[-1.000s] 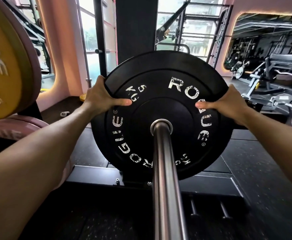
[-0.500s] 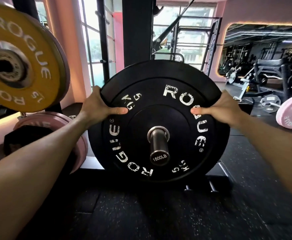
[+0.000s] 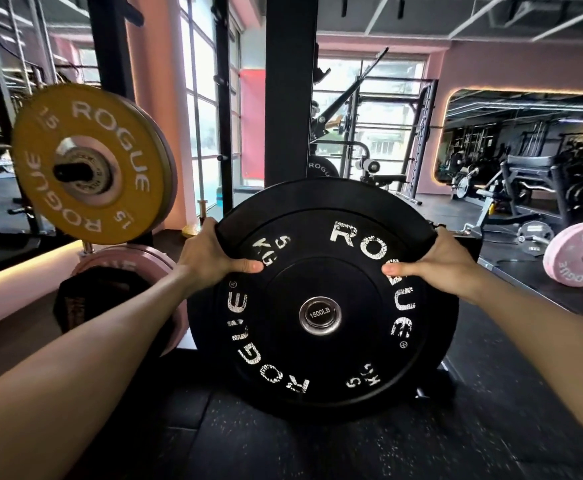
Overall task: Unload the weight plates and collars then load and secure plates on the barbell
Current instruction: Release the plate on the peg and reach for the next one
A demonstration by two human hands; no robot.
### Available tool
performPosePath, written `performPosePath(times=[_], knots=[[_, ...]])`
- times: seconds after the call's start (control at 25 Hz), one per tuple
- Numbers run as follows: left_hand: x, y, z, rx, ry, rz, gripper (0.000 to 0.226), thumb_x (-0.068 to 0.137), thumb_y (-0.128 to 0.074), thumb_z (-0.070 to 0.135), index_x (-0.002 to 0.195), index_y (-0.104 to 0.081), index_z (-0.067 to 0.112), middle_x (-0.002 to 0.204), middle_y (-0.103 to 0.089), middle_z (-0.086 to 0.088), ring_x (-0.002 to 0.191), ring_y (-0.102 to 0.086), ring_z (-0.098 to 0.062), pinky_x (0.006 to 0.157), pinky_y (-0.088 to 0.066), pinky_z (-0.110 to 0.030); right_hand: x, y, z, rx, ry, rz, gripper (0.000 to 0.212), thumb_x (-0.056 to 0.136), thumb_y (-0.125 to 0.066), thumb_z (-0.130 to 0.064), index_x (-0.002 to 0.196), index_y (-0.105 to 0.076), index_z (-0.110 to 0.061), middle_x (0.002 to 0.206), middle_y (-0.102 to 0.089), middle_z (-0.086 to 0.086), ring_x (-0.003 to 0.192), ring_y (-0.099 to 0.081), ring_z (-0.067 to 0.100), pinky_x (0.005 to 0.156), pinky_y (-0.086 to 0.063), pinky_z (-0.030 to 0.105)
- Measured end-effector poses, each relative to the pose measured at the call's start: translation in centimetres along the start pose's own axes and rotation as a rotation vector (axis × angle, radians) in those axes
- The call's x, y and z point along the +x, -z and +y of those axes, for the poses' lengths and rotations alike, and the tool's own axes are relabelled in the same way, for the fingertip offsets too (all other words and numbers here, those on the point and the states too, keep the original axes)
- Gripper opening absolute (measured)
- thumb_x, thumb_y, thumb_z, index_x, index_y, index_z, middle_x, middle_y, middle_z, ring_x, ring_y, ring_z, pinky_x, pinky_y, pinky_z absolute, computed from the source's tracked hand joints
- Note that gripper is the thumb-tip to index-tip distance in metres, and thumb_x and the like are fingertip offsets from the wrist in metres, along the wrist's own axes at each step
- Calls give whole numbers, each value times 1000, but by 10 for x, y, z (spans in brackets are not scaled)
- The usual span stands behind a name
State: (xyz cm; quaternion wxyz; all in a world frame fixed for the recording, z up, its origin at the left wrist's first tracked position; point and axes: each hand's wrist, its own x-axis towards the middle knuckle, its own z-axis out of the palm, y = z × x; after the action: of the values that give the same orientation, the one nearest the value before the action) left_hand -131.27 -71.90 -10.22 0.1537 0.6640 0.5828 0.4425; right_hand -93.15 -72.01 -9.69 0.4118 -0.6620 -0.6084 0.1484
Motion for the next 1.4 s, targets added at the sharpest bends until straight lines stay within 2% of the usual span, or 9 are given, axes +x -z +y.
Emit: performPosePath(times=[0.2, 0.32, 0.4, 0.56, 0.64, 0.92, 1.16, 1.32, 1.4], knots=[[-1, 25, 23, 20, -29, -4, 90, 50, -95, 44, 120, -45, 16, 107, -56, 4, 100, -51, -17, 84, -41, -29, -8, 23, -22, -84, 41, -26, 99, 23, -84, -77, 107, -63, -28, 100, -71, -11, 101, -65, 13, 91, -53, 38], [2, 49, 47, 32, -55, 10, 89, 47, -95, 50, 114, -45, 21, 107, -59, 5, 101, -55, -18, 85, -43, -31, -21, 50, -52, -9, 131, -24, 70, 37, -93, -58, 98, -67, -37, 98, -72, -14, 98, -66, 11, 93, -52, 36], [11, 64, 60, 26, -85, 39, 101, 38, -94, 60, 119, -48, 21, 113, -63, 5, 105, -59, -18, 94, -48, -36, -20, 65, -69, 32, 177, -26, 64, 37, -93, -56, 92, -66, -39, 100, -71, -14, 99, -65, 12, 96, -51, 37], [32, 94, 118, 46, -99, 62, 106, 38, -94, 61, 125, -47, 20, 115, -63, 5, 105, -59, -18, 96, -49, -40, 7, 109, -106, -28, 196, -8, 92, 27, -85, -72, 108, -68, -32, 101, -72, -10, 97, -66, 14, 92, -53, 36], [49, 117, 159, 43, -83, 68, 103, 39, -94, 59, 123, -49, 20, 112, -63, 7, 102, -59, -16, 93, -50, -39, 20, 144, -136, -15, 193, -20, 92, 26, -85, -71, 107, -70, -30, 97, -72, -11, 94, -67, 12, 90, -53, 34], [116, 243, 319, 0, -99, 94, 99, 46, -95, 52, 127, -49, 18, 117, -59, 10, 106, -55, -12, 90, -44, -28, 67, 291, -300, 18, 240, -33, 80, 40, -91, -57, 112, -69, -30, 103, -71, -11, 94, -65, 8, 81, -46, 22], [163, 416, 444, -8, -132, 68, 97, 31, -96, 62, 115, -62, 27, 108, -73, 9, 100, -70, -14, 88, -57, -40, 54, 415, -479, 53, 246, -9, 76, 42, -90, -58, 109, -69, -31, 100, -69, -12, 91, -63, 8, 75, -44, 20], [151, 506, 527, -19, -178, 97, 81, 40, -98, 52, 109, -65, 29, 104, -74, 11, 96, -69, -9, 89, -53, -31, 40, 463, -568, 70, 273, 1, 77, 39, -90, -59, 108, -71, -30, 100, -71, -13, 95, -66, 9, 85, -50, 25], [159, 537, 538, -19, -196, 103, 87, 36, -99, 53, 112, -64, 27, 105, -74, 11, 98, -69, -9, 93, -53, -32, 40, 468, -594, 81, 284, 8, 76, 40, -90, -58, 107, -71, -29, 100, -72, -12, 94, -66, 9, 87, -52, 26]])
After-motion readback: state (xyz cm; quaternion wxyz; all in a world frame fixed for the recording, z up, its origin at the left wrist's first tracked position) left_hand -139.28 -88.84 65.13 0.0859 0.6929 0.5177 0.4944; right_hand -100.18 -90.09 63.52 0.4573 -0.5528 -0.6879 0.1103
